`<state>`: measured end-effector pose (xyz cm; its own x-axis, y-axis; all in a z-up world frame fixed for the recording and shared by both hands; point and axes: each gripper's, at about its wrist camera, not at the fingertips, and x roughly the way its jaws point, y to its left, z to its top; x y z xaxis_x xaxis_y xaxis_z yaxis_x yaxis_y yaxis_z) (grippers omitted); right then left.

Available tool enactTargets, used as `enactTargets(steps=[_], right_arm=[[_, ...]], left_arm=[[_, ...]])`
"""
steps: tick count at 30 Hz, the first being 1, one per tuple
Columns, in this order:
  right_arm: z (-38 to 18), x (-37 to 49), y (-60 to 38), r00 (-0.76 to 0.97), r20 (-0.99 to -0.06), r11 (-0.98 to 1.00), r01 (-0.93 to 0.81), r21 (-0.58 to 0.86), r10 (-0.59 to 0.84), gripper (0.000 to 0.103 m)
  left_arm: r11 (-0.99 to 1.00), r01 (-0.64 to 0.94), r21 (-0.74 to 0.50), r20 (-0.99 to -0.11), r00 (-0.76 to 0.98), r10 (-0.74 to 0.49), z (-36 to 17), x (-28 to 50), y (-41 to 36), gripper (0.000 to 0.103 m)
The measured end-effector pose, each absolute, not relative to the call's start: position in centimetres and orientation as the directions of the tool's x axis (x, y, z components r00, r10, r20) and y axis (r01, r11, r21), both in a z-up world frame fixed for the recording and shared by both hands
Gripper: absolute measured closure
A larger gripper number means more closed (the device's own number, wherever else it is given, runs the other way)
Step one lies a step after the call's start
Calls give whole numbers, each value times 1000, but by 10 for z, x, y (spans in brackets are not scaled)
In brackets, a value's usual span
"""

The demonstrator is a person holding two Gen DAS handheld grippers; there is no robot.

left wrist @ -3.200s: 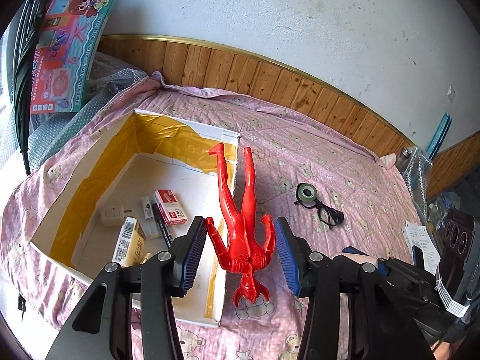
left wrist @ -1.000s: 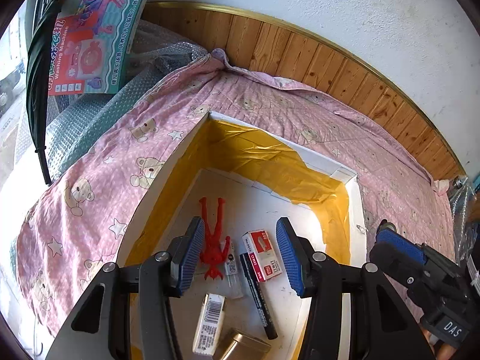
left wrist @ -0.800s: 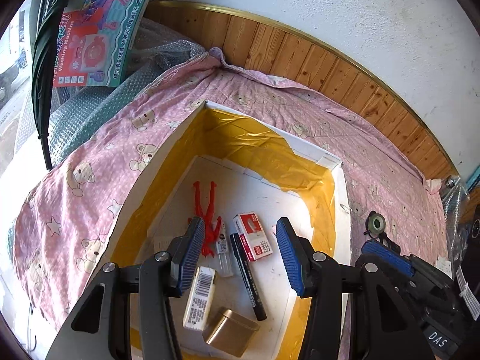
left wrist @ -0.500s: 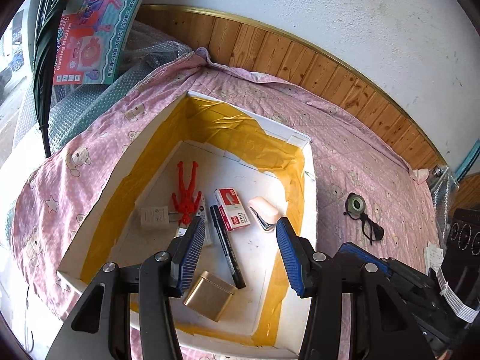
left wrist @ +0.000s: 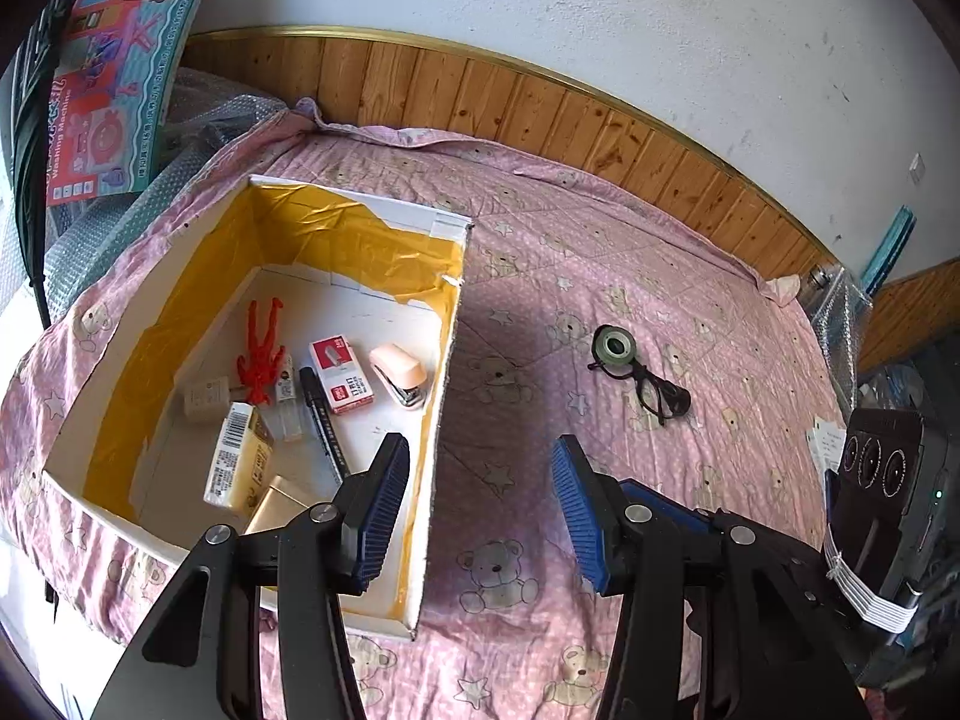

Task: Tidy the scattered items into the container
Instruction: 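Withdraw both tools from the box toward the tape roll and glasses, then grasp the green tape roll with the left tool while the right tool grasps the black glasses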

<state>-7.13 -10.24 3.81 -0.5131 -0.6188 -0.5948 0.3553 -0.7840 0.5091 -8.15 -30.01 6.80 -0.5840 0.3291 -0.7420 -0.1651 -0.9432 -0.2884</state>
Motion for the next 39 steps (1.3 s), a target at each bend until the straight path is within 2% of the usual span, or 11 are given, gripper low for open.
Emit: enactTargets(steps=[21,27,39], right_arm=[[-8,-78,-9,-551,-606,-789,177,588,-575,81],[-21,-93,21,-571,-608,-786,113,607,-552,81],[-27,-142,76,-624,-626,-814,29,580,-468,78]], left_arm=[[-914,-313,-258,-797,-465,384,42,-96,-187,52],[-904,-334,-266,-809,-433,398,30,-121,-158,44],[-893,-354,-279,-837,-367,407,-3,-195,-100,39]])
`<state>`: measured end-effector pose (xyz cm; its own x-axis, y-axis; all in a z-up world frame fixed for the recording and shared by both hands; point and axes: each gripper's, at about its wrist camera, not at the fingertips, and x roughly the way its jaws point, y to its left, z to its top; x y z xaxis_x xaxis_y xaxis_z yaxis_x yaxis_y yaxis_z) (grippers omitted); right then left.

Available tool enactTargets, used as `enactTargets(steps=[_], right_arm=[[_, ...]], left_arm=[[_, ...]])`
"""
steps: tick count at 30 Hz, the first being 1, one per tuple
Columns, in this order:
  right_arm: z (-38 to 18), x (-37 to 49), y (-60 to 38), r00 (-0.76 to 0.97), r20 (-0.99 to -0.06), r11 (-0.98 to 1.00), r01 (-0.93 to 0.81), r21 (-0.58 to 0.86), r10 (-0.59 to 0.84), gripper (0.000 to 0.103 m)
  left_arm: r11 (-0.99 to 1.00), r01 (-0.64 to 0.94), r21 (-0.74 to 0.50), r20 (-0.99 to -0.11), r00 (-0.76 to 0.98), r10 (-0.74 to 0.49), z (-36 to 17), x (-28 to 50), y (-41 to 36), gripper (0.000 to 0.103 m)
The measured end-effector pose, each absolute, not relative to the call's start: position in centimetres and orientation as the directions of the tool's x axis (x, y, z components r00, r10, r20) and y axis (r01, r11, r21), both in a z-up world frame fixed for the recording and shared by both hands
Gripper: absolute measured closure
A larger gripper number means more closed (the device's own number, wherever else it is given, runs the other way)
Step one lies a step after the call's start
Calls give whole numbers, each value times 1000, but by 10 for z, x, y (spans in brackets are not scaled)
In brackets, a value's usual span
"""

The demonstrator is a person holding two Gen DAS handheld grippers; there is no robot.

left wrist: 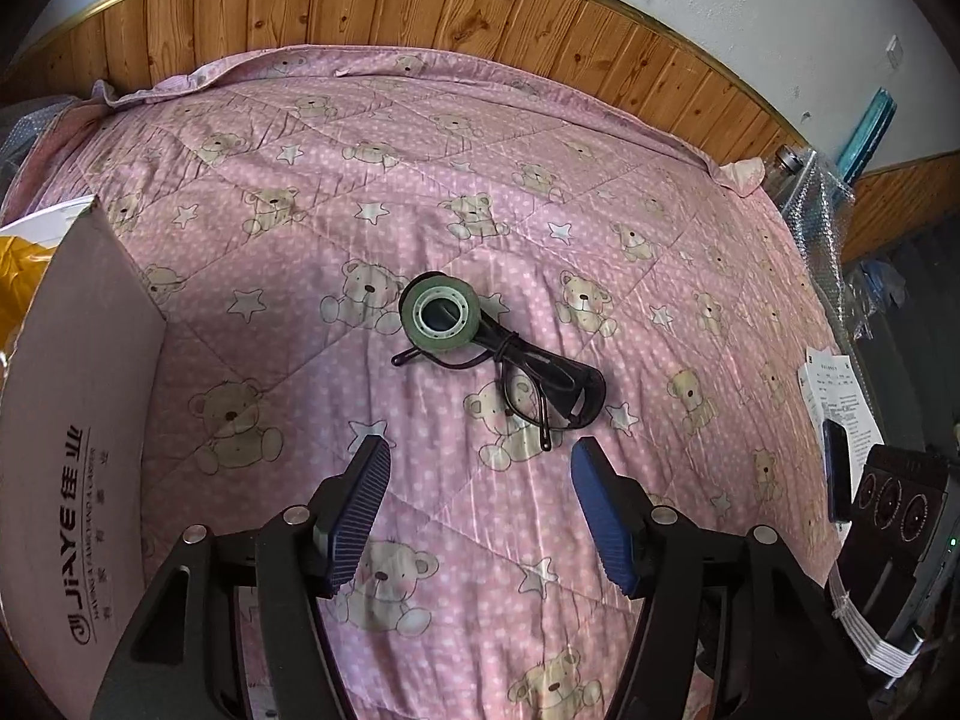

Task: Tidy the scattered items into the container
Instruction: 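Grasp the green tape roll with the left tool while the right tool grasps the black glasses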

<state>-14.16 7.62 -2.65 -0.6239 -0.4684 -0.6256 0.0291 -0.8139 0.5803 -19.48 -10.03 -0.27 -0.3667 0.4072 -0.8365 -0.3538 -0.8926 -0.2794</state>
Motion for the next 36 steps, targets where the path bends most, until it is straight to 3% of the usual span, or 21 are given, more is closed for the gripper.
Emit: enactTargets(steps=[6,14,16,18,19,22,25,26,27,29,32,34,35,36], right_arm=[[-35,-177,89,-629,-660,-846,-7,533,-410,65],[-48,-218,95,-627,-697,-893,-4,450,-348,63],[-56,-223,92,-599,-717,-897,5,443,-357,67],[-63,-220,87,-568,-730,-896,31,443,-381,85],[-66,-216,84,-543,-730,-883,48,467,-416,85],[-70,-199,73,-467,-726,-846,98,525,-505,87],[-59,-186,66,-493,-720,-861,138,490,-489,84],[-52,-185,63,-518,-717,-874,146,463,-467,79],[-46,-186,60,-543,-709,-885,158,439,-449,69],[-39,-193,48,-557,-702,-891,192,412,-444,60],[-41,-205,20,-536,-726,-902,276,332,-431,59],[-51,-215,1,-518,-764,-916,320,243,-384,59],[-59,-219,-4,-502,-788,-922,323,212,-357,64],[-66,-221,-4,-484,-804,-927,311,211,-345,77]], left_arm=[[-905,-347,-245,-852,-368,372,-20,-236,-79,34],[-931,-314,-186,-877,-374,302,-57,-282,-57,32],[-937,-308,-162,-885,-374,276,-70,-288,-55,32],[-930,-314,-190,-882,-361,302,-81,-290,-60,33],[-928,-308,-211,-875,-363,319,-82,-289,-66,43],[-919,-296,-260,-853,-375,362,-76,-278,-87,53],[-896,-283,-342,-830,-356,429,-71,-262,-113,54],[-896,-277,-347,-828,-360,431,-70,-257,-121,54],[-895,-271,-353,-825,-361,435,-69,-251,-129,54],[-880,-253,-401,-810,-350,470,-68,-242,-143,54],[-879,-221,-423,-806,-350,477,-68,-232,-155,54],[-879,-217,-425,-802,-359,477,-66,-225,-160,54],[-885,-214,-414,-808,-363,465,-66,-223,-161,54],[-892,-211,-400,-814,-364,452,-67,-220,-162,54]])
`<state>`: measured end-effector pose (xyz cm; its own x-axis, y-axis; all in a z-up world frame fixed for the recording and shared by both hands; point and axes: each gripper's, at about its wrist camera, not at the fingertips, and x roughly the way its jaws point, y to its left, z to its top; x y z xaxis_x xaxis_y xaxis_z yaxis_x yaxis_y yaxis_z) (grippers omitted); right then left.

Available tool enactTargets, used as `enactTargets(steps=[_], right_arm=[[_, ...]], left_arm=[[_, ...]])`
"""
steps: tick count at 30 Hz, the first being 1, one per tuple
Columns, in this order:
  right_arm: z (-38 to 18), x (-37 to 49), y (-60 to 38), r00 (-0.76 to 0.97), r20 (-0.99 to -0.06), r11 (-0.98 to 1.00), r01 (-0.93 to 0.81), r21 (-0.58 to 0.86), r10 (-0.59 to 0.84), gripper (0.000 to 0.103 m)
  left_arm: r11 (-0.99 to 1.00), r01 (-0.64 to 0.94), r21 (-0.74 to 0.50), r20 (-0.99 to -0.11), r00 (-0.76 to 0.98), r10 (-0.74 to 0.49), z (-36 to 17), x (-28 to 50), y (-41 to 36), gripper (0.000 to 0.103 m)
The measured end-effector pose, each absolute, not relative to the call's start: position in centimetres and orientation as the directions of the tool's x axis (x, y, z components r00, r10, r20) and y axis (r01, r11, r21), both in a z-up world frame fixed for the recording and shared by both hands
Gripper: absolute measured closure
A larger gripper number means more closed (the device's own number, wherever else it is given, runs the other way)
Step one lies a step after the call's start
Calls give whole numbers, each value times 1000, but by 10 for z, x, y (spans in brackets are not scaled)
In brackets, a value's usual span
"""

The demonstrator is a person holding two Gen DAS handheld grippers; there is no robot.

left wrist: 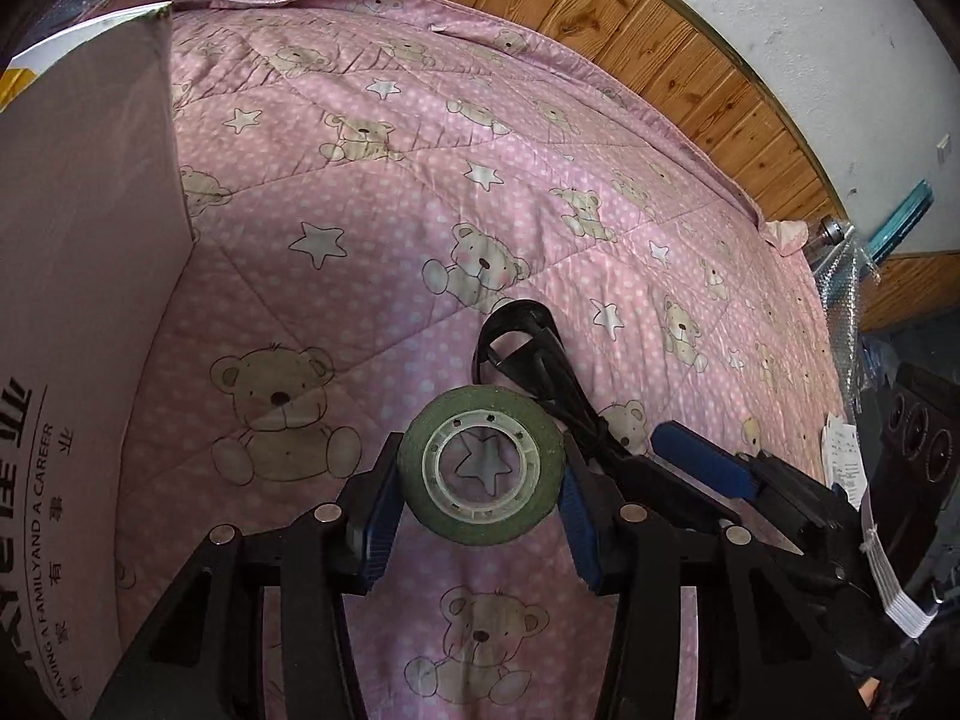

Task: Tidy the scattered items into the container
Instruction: 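Grasp the green tape roll with the left tool while the right tool grasps the black glasses, then carry the tape roll and glasses with both tools over the white box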

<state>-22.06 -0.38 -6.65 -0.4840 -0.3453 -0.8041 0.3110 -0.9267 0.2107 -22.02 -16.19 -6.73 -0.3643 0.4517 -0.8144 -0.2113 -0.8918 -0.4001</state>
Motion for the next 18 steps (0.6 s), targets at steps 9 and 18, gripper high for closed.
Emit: enactTargets(steps=[9,18], right_arm=[[-67,-199,58,-451,-694,-797,69,600,-561,91],[-58,-164,65,-477,-676,-775,17,631,-561,91]], left_arm=[[-931,-264,-253,-872,-354,338,-75,-201,-158,54],[-929,-283,-239,-856,-391,339,-66,-188,-156,54]])
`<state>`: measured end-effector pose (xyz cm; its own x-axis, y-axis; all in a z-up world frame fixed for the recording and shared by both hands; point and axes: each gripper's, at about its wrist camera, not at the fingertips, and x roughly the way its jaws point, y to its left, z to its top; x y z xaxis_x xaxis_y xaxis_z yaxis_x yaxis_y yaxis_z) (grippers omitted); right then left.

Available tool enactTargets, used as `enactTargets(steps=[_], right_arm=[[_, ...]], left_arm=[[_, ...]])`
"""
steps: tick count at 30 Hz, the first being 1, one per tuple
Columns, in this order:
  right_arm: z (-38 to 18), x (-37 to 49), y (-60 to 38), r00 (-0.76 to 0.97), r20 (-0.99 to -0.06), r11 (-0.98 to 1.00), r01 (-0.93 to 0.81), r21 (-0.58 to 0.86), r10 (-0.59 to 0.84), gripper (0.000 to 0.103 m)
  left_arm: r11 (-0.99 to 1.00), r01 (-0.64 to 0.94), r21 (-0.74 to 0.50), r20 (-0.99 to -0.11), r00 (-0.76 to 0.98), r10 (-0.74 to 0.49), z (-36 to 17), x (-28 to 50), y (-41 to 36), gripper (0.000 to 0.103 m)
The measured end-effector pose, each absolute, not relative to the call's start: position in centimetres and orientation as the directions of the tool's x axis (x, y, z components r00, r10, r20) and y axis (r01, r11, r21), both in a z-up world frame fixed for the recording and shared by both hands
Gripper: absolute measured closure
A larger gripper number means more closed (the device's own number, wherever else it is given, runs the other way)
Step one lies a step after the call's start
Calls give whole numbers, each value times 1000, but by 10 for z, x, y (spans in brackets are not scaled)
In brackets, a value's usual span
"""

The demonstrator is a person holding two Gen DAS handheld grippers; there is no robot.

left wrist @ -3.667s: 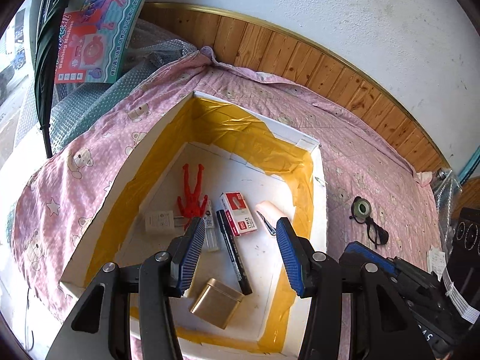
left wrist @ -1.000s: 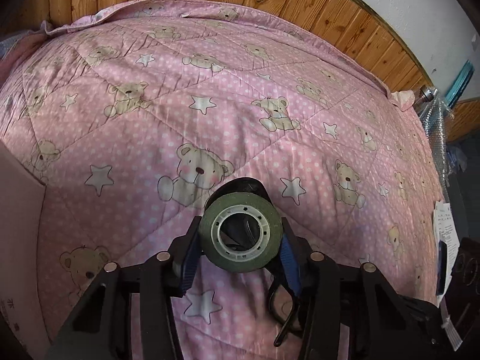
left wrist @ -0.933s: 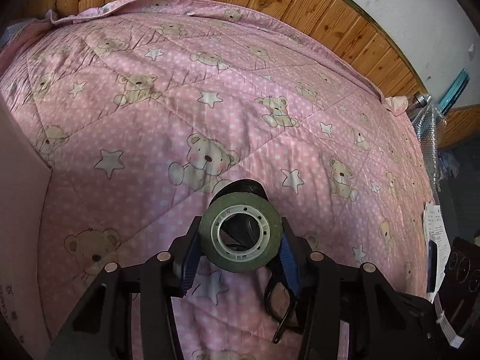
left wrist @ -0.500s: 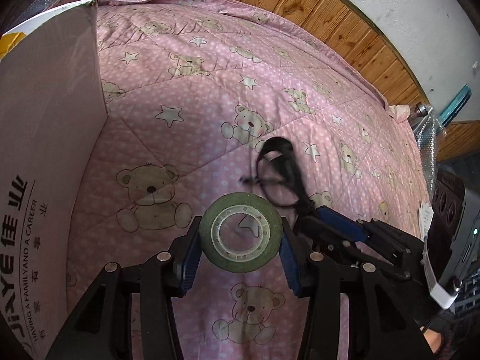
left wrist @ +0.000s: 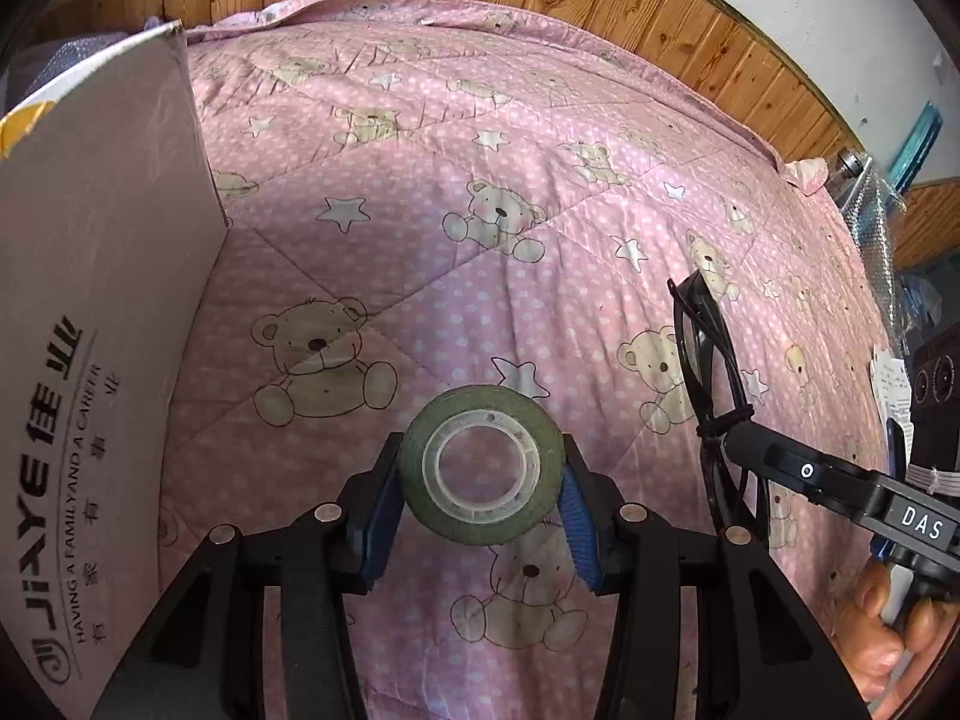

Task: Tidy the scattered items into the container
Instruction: 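Carry the tape roll and glasses with both tools over the white box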

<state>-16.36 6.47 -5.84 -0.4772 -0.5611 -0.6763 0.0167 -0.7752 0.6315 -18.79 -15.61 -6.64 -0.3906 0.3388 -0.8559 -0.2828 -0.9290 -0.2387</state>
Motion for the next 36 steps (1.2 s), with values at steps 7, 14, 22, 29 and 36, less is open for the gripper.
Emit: enactTargets(steps=[7,14,22,29,36], right_arm=[[-45,-130,48,-479,-677,-788,54,613,-559,91],[-22,-101,29,-493,-666,-798,104,594,-560,91],[-1,-75,5,-499,-662,-809,155,567,-559,91],[10,-57,-11,-499,-662,-815,184,549,-559,91],[19,-45,-23,-504,-659,-818,207,536,-559,91]], left_arm=[[-931,-306,-200,-822,-464,329,-25,-158,-163,54],[-933,-311,-181,-794,-514,325,7,-127,-177,54],[-938,-294,-182,-768,-554,322,30,-99,-195,54],[-936,-290,-197,-743,-579,336,45,-81,-209,54],[-935,-285,-212,-726,-595,346,54,-68,-222,54]])
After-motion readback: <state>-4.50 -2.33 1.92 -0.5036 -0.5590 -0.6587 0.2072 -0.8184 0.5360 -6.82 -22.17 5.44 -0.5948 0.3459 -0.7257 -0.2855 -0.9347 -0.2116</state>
